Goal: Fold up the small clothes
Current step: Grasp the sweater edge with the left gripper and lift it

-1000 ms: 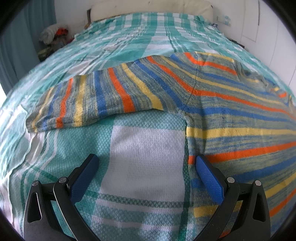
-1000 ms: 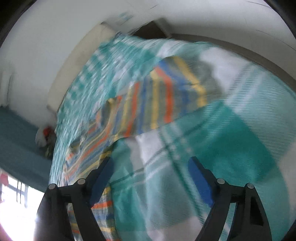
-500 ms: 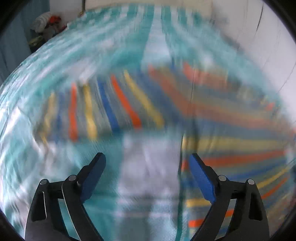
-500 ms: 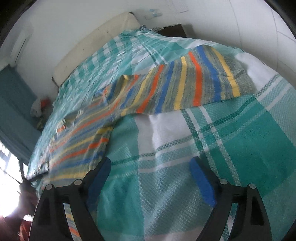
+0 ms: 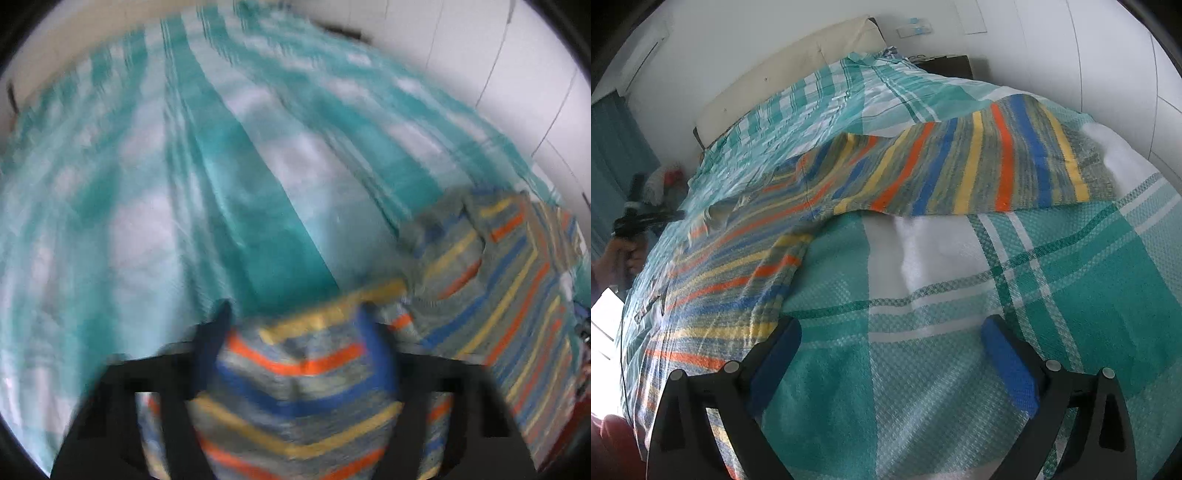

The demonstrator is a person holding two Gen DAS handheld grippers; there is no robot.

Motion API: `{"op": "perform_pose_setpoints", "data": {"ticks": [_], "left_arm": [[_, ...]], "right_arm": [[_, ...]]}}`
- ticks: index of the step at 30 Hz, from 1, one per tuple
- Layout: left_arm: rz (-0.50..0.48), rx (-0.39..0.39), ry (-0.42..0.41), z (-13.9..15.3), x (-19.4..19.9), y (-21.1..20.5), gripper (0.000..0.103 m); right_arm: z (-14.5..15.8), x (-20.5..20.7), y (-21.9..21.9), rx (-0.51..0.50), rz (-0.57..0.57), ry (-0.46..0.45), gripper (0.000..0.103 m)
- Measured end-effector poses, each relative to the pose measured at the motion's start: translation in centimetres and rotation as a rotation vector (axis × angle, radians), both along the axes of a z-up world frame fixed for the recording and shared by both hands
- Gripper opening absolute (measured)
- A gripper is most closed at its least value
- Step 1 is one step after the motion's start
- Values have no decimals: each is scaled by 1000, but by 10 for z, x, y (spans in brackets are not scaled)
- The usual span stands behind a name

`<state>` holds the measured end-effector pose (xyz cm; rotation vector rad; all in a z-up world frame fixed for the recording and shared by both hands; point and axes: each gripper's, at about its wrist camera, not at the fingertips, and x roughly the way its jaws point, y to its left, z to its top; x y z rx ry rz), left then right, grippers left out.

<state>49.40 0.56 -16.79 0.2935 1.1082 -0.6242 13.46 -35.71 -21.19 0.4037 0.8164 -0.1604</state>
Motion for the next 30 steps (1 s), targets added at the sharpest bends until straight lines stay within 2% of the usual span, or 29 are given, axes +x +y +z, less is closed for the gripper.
{"op": "perform_pose_setpoints", "data": {"ticks": [1,4,6,8,9,10,11,13,15,18,20,23,24,25,26,28,30], "left_arm": [[-14,-7,27,-7,-4,0,9],[-99,-29,-73,-3,-44,8,7],[-187,30,-158,0,-85,8,7],[-260,98,-208,-2,-118,6,8],[-272,122,-228,-3,-126,5,10],[-272,134,-235,-4,-132,6,18],[-261,125,-220,-4,-135,9,22],[-239,84,-188,1,-130,15,41],[-205,28,-163,7,-120,21,45],[-199,-17,-130,11,-106,17,46],[-250,-33,-75,6,-103,5,50],[-366,24,-93,1,-113,-15,50],[-404,27,-76,-2,-116,-22,34],[-412,24,-51,-4,-115,-25,5],[-404,26,-21,-8,-110,-28,4],[-313,48,-94,-6,-94,-28,4],[-65,6,-169,4,-55,-13,4]], "right_arm": [[0,0,1,-7,3,2,99],[-1,2,6,-37,22,11,102],[-2,4,8,-52,32,16,103],[-3,4,10,-62,33,19,103],[-3,4,10,-62,33,19,103],[-3,4,10,-62,32,19,103],[-3,4,10,-63,32,19,103],[-3,3,10,-66,32,20,103],[-3,4,10,-65,31,18,103],[-3,4,12,-68,30,19,103],[-3,4,12,-73,30,21,103],[-3,5,11,-75,31,22,103],[-2,5,11,-73,31,21,103],[-2,5,11,-72,31,21,103],[-2,5,11,-72,31,21,103],[-3,6,11,-74,32,23,103],[-2,5,12,-75,31,24,103]]}}
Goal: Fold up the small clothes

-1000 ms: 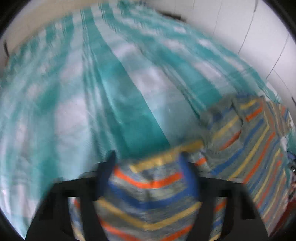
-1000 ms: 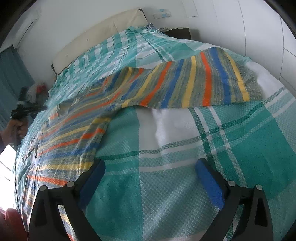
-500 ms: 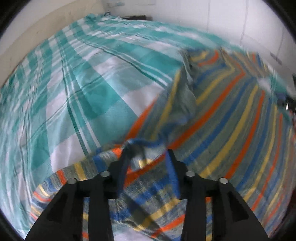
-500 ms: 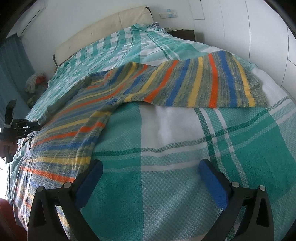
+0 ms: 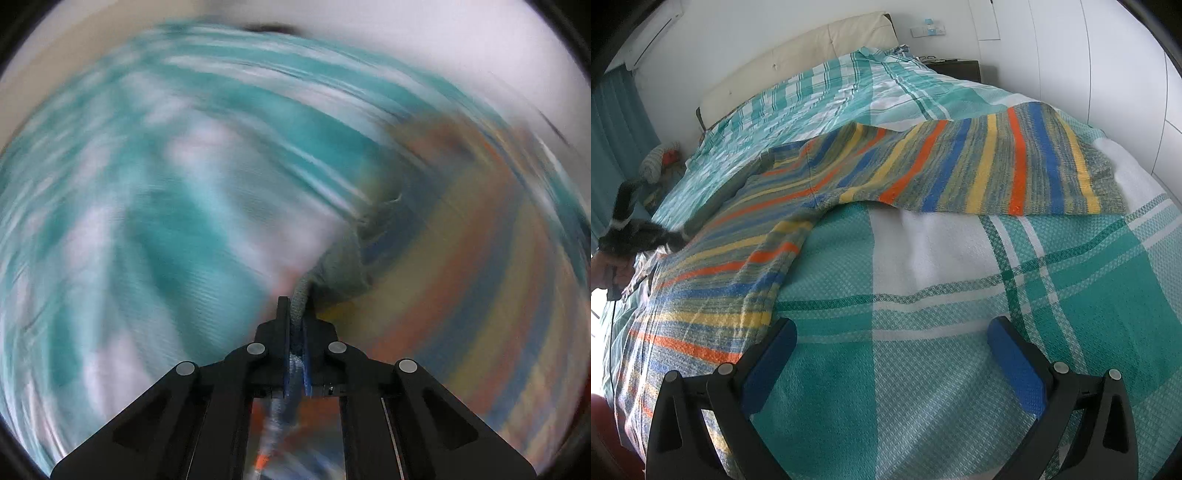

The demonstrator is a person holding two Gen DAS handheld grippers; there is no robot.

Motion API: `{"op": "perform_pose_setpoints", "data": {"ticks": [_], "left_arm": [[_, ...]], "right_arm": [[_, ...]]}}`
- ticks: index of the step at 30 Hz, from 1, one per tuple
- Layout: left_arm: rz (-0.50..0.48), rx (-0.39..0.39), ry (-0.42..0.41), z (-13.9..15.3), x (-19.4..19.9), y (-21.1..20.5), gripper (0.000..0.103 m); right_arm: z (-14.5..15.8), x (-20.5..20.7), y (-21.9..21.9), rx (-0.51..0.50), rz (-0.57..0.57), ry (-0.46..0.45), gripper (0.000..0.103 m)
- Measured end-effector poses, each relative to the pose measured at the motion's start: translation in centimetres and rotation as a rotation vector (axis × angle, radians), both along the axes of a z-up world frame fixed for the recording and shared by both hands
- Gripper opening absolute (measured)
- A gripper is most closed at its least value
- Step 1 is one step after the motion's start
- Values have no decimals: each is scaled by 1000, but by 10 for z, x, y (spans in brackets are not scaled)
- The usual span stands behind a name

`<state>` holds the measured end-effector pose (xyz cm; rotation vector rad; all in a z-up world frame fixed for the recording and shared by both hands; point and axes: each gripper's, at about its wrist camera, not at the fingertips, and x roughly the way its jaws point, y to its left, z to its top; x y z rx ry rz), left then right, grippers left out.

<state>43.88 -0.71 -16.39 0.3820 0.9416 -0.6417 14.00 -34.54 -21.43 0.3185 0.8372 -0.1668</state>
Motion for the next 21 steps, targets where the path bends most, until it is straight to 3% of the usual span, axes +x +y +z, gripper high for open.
{"op": "perform_pose_setpoints", "data": {"ticks": [2,4,6,9,11,13,15,18,19,21], "left_arm": [[233,-98,-9,7,34,24,5],[387,-99,12,2,54,35,11],[455,-37,-2,-3,59,38,13],[547,-49,-8,9,50,58,37],[552,-130,-48,33,27,81,53],[510,-167,-104,53,0,94,74],[470,-181,-161,71,-43,108,82],[464,-229,-152,81,-98,131,87],[469,-245,-138,80,-112,136,87],[507,-292,-101,71,-152,151,89]], "right_arm": [[0,-1,-1,2,0,-1,103],[1,-1,-2,6,-2,-3,103],[1,-2,-2,10,-4,-3,103],[2,-3,-4,19,-2,-1,102],[10,-6,-10,57,-17,-4,100],[25,-18,-27,166,-72,-85,100],[34,-27,-59,326,-165,-191,100],[9,-24,-105,560,-313,-205,98],[0,-23,-118,604,-379,-201,88],[0,-27,-138,600,-501,-302,85]]}}
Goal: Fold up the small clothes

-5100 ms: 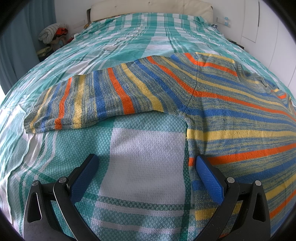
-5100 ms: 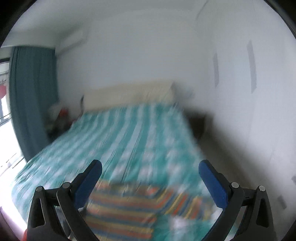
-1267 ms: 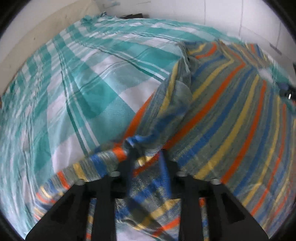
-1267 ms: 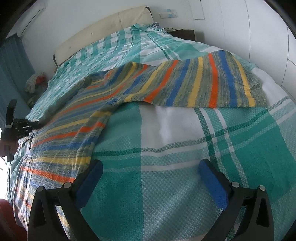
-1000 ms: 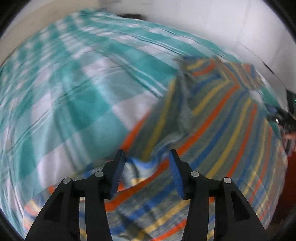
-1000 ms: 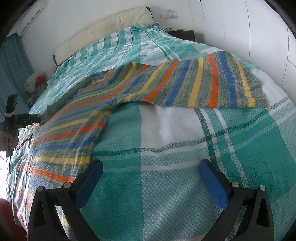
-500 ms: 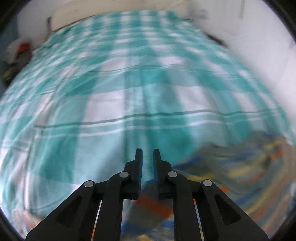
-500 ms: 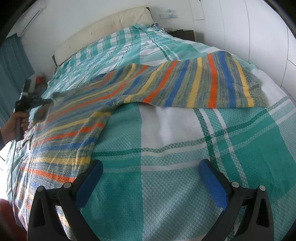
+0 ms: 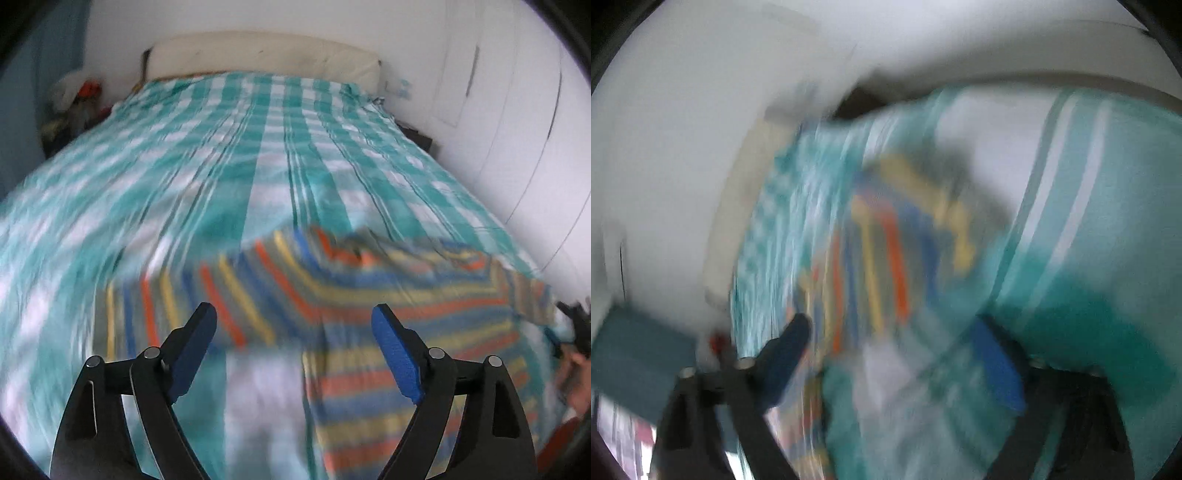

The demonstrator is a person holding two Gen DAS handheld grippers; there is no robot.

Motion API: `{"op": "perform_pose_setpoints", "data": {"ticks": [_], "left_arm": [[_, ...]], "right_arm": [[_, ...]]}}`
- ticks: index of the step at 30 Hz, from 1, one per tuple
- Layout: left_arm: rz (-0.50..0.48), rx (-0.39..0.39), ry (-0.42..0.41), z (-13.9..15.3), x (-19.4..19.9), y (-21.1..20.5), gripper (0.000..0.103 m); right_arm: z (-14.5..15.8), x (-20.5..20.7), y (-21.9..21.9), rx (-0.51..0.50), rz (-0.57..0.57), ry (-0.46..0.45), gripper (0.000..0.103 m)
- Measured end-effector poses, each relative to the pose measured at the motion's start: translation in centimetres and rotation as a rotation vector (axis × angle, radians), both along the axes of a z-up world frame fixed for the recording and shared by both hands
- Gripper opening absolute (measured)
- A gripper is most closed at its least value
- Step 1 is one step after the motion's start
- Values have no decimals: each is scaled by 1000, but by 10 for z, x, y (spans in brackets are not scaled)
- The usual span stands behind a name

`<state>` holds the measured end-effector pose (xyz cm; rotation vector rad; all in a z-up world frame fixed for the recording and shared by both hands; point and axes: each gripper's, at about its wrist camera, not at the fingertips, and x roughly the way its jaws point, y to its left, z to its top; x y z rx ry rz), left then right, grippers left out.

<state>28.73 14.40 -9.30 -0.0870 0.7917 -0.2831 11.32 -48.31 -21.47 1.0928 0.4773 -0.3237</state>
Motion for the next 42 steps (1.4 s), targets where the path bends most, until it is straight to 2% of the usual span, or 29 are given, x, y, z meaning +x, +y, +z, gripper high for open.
{"op": "perform_pose_setpoints", "data": {"ticks": [2,3,4,5,6,7,9,11,12,14,17,18,19,20,21,24,26,28,30,32,33,34,35,36,38,39,40,42], "left_arm": [[48,-43,46,-16,-33,7,89],[69,-64,70,-25,-45,11,89],[82,-78,84,-30,-54,14,89],[106,-90,100,-38,-64,19,89],[142,-103,118,-47,-75,25,89],[156,-114,123,-51,-83,30,89],[181,-140,135,-62,-95,39,89],[172,-140,142,-68,-102,43,87],[171,-129,139,-70,-100,44,86],[170,-127,123,-69,-100,45,86],[166,-148,103,-67,-105,52,86],[165,-149,100,-68,-108,55,87],[165,-148,98,-70,-110,58,87],[166,-145,100,-71,-112,60,87],[169,-146,105,-74,-113,63,87],[184,-162,126,-80,-113,69,87],[185,-171,134,-82,-110,69,87],[176,-164,140,-85,-108,65,87],[161,-146,158,-88,-106,60,87],[159,-127,175,-89,-106,58,87],[167,-120,187,-88,-106,59,87],[173,-126,192,-86,-106,62,87],[183,-146,194,-83,-104,67,87],[197,-184,188,-78,-100,75,88],[235,-241,170,-70,-83,90,88],[266,-271,161,-65,-69,101,89],[297,-298,158,-64,-55,111,89],[368,-373,167,-67,-19,133,90]], "right_arm": [[-3,4,-13,17,-96,-23,85],[-6,8,-17,36,-116,-14,78],[-8,13,-22,48,-138,5,48],[-6,18,-26,38,-154,49,24],[0,23,-29,19,-172,132,6],[9,24,-29,5,-180,144,6],[52,36,-13,-85,-104,73,6],[108,68,27,-266,92,25,6],[128,83,50,-312,189,-6,6],[160,119,101,-308,403,-99,6],[174,165,165,-258,640,-162,8],[171,176,181,-247,697,-148,23],[166,186,196,-233,746,-127,55],[161,195,207,-214,786,-110,67],[157,199,213,-198,808,-119,71],[151,195,213,-194,780,-108,70],[141,193,197,-183,729,-62,65],[118,202,190,-136,705,-4,60],[78,211,182,-87,707,108,59],[31,206,178,-121,671,312,58],[7,199,171,-177,622,454,38],[0,191,165,-208,590,479,8],[3,179,158,-245,546,461,7],[11,167,156,-272,514,438,9],[33,139,158,-333,481,380,35],[40,128,160,-357,476,356,55],[52,112,163,-392,471,317,61],[72,77,176,-466,487,245,61]]}}
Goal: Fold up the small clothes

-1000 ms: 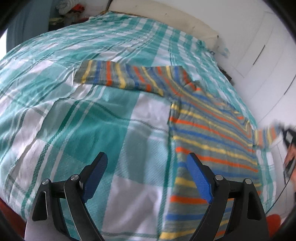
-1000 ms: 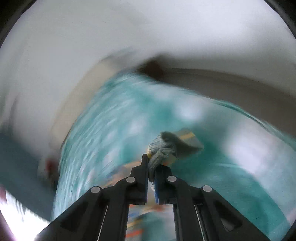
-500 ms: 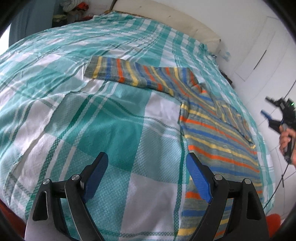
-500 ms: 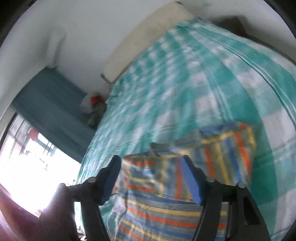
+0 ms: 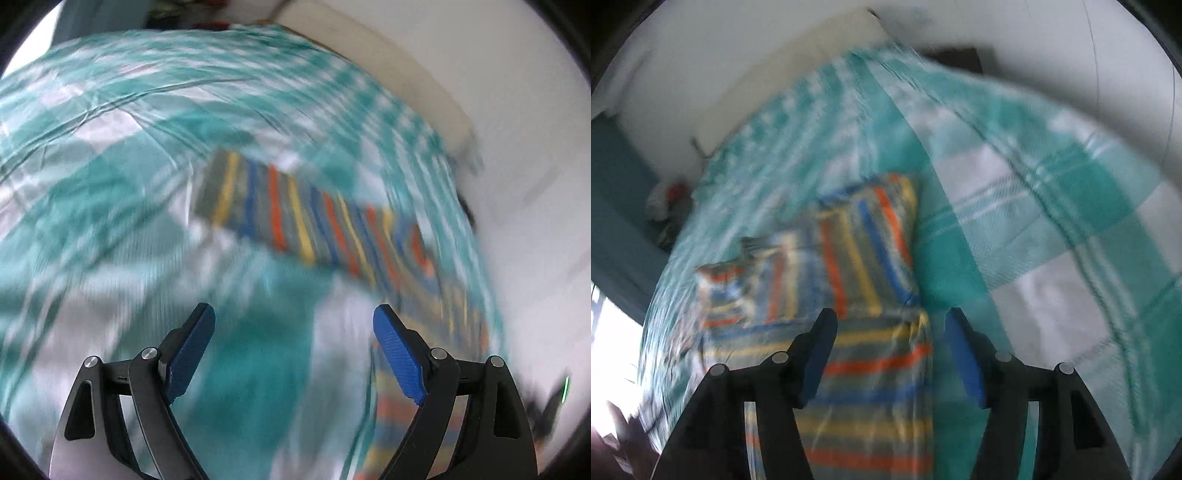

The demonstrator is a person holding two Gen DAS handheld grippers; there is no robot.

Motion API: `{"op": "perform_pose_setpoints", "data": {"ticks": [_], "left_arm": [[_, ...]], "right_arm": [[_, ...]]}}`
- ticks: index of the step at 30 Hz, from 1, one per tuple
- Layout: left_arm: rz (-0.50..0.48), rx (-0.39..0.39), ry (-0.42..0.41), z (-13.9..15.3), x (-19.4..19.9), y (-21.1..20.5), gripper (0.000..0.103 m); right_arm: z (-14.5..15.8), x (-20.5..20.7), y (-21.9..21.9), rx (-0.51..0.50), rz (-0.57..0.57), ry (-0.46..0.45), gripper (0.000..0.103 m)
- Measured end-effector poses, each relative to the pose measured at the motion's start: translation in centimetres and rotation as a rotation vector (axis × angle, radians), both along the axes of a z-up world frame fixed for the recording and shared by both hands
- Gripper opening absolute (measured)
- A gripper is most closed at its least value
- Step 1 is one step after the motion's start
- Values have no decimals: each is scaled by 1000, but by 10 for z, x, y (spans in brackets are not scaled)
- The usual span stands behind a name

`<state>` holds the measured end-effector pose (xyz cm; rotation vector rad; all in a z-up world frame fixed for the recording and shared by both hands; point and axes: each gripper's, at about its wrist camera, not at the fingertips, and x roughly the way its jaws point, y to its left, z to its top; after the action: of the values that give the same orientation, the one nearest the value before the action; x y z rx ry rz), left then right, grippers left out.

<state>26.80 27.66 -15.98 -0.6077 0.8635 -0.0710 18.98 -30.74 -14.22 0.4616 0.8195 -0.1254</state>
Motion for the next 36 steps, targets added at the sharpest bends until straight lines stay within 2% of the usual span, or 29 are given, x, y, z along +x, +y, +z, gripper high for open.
{"op": "perform_pose_setpoints", "data": {"ticks": [1,3,5,8,9,10,11,12,14,16,17,19,20,22,24,26,27,28,29,30,31,32,33,34,36], "left_arm": [[21,-29,17,-6,16,7,90],[95,-67,112,-29,52,24,89],[151,-123,150,-46,66,34,89],[280,-206,96,-51,67,45,87],[297,-230,57,-49,67,47,64],[283,-252,41,-48,71,47,11],[254,-255,56,-48,78,47,8],[236,-205,55,-40,84,43,4],[196,-99,14,-16,89,33,4],[105,16,-71,25,92,8,4],[30,108,-132,53,92,-16,4],[-86,219,-222,89,91,-51,4],[-174,278,-281,111,87,-84,4],[-300,350,-357,132,78,-130,4],[-450,433,-428,142,66,-194,4],[-584,501,-474,135,52,-252,4],[-659,537,-485,123,45,-287,5],[-704,559,-477,112,40,-308,11],[-759,575,-431,93,39,-334,14],[-820,596,-329,62,40,-363,37],[-828,622,-273,46,41,-376,61],[-824,657,-209,24,41,-386,63],[-820,676,-156,6,36,-387,60],[-819,663,-127,-2,30,-383,59],[-807,580,-103,-1,0,-348,61]], "right_arm": [[4,-7,5,-15,18,-15,61],[10,-31,16,-48,49,-42,61],[9,-52,25,-55,63,-55,61],[-5,-67,47,-44,70,-54,61],[-10,-72,51,-39,74,-48,61],[-16,-73,54,-38,74,-41,61],[-21,-76,57,-38,79,-33,61],[-25,-77,60,-40,90,-20,61],[-31,-77,65,-58,101,-13,61],[-30,-80,65,-72,110,-28,61],[-28,-81,64,-78,109,-40,61],[-29,-81,61,-72,103,-50,61],[-30,-81,59,-63,98,-50,61],[-32,-81,56,-42,91,-49,61],[-33,-79,54,-37,88,-48,61],[-32,-80,53,-37,85,-56,61],[-32,-81,52,-38,82,-61,61],[-31,-82,50,-40,78,-64,61],[-31,-82,49,-42,75,-64,61],[-31,-83,47,-44,70,-64,61],[-32,-84,44,-47,62,-63,61],[-32,-84,41,-50,54,-59,61],[-32,-85,40,-53,49,-57,61],[-33,-85,36,-59,39,-49,61],[-33,-88,29,-62,23,-41,64]]}}
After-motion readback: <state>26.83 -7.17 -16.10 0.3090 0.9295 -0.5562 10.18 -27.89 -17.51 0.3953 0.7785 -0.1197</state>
